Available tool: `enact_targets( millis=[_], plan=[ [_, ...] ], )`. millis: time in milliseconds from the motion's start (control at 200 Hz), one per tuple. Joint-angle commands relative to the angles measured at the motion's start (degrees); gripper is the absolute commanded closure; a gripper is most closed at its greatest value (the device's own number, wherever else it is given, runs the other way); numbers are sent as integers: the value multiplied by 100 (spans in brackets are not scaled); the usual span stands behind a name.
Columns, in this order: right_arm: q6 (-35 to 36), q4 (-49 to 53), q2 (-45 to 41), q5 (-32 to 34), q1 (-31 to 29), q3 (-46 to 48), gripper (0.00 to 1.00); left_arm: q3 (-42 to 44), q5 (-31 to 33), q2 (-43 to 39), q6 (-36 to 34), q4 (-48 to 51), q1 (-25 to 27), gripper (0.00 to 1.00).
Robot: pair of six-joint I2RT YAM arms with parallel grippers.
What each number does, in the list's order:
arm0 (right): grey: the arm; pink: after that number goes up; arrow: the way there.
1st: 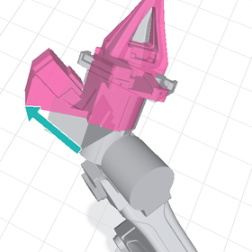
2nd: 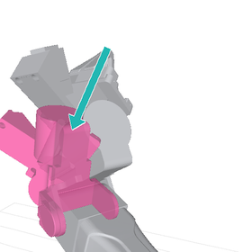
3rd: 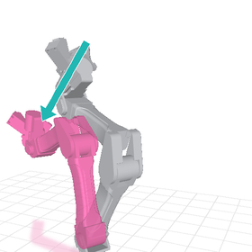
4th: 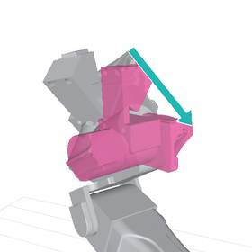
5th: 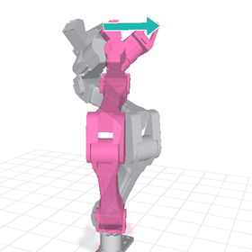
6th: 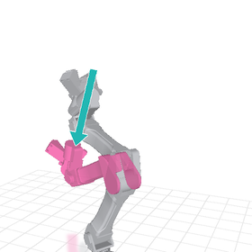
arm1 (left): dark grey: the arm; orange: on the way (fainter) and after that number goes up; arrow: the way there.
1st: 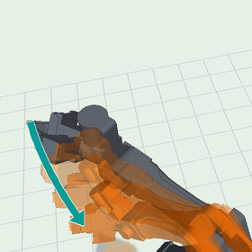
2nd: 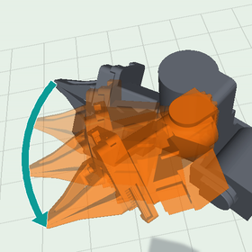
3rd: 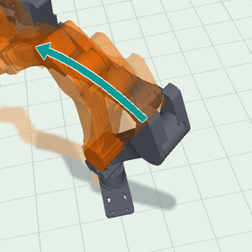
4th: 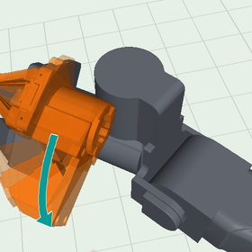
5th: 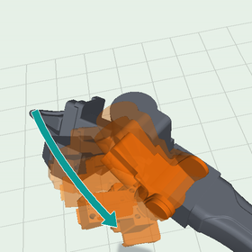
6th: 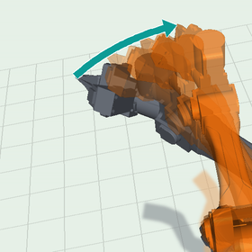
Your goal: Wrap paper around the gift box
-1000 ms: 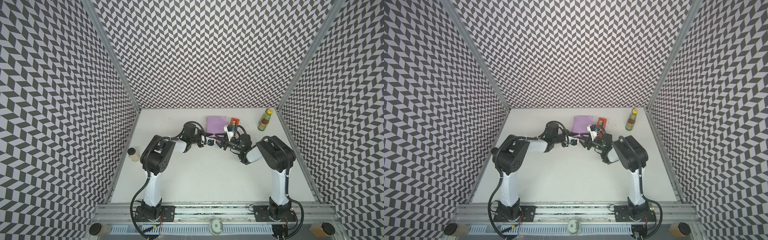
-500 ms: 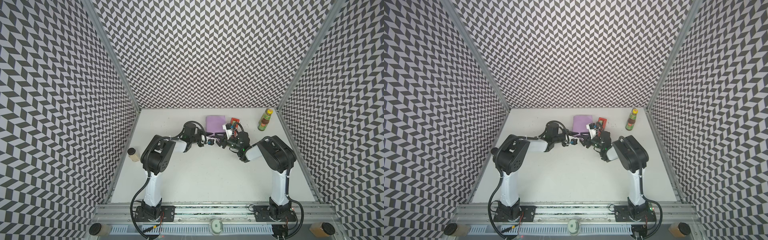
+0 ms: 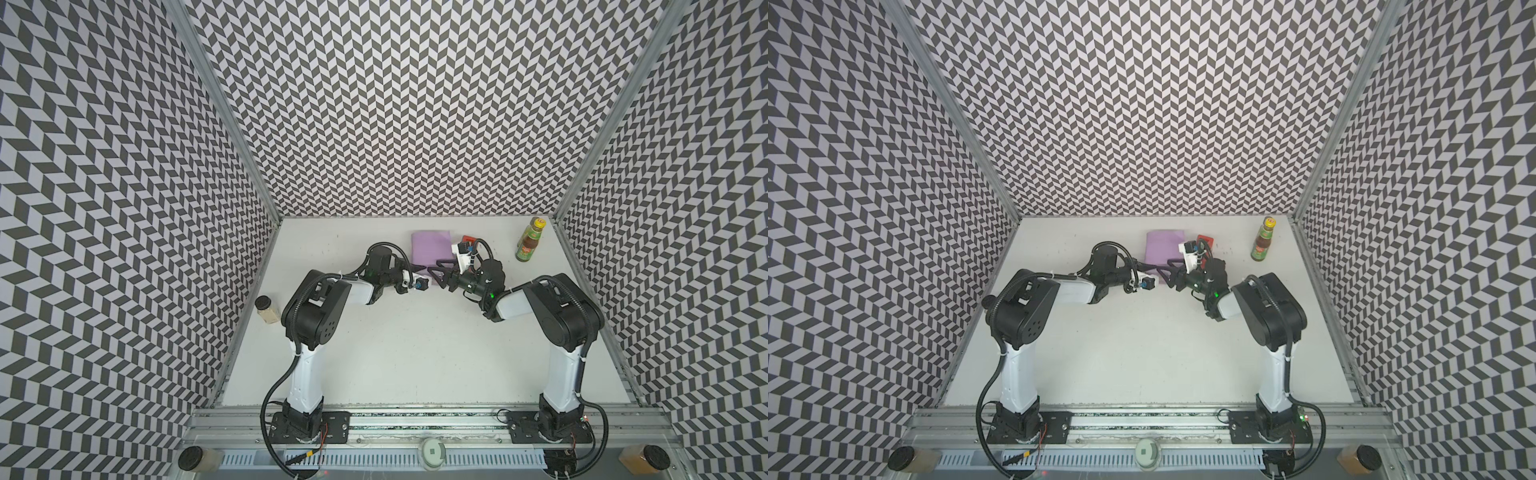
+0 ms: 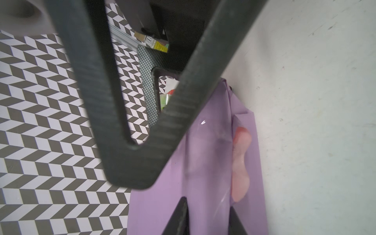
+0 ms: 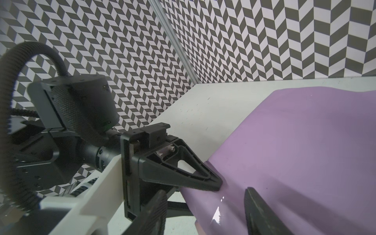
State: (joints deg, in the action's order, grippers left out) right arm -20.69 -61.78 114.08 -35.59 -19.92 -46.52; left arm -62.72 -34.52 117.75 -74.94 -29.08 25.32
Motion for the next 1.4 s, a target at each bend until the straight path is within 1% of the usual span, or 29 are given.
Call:
enact_targets(
  millis=[0, 85, 180, 371, 466, 596, 751, 856, 1001, 1142, 1222, 1282, 1327, 1392],
  plan=[
    [-339, -329, -248, -149, 142, 157, 35, 128, 209, 345, -8, 957, -45, 72],
    [-594, -488, -417, -287, 246, 282, 32, 120, 209, 345, -3, 957, -49, 72],
    [-604, -408, -737, -382, 325, 438, 31, 117, 183, 336, 51, 940, -45, 69],
    [-181, 434, -1500, -327, 373, 639, 30, 119, 122, 256, 154, 891, -20, 56],
    [76, 942, -1848, -151, 375, 701, 30, 135, 122, 189, 247, 812, -19, 49],
    [424, 1505, -2214, 44, 375, 767, 30, 91, 79, 61, 397, 772, -21, 44],
    [680, 2160, -2347, 84, 384, 675, 30, 40, 23, -110, 496, 866, -21, 39],
    [689, 2152, -2351, 106, 384, 754, 30, 82, 51, -247, 549, 869, -20, 37],
    [687, 2173, -2373, 154, 393, 842, 30, 161, 16, -491, 603, 886, -20, 31],
    [635, 2618, -2434, 515, 393, 778, 30, 235, 29, -762, 731, 1037, -27, 28],
    [457, 2835, -2481, 567, 393, 785, 30, 436, 26, -1026, 997, 968, -27, 27],
    [280, 3040, -2583, 549, 392, 852, 29, 654, 23, -1318, 1377, 796, -28, 27],
    [132, 3170, -2707, 481, 393, 909, 29, 841, 33, -1592, 1819, 563, -22, 27],
    [-107, 3375, -2936, 184, 393, 982, 26, 1093, 109, -2016, 2576, 271, 35, 27]
  ],
)
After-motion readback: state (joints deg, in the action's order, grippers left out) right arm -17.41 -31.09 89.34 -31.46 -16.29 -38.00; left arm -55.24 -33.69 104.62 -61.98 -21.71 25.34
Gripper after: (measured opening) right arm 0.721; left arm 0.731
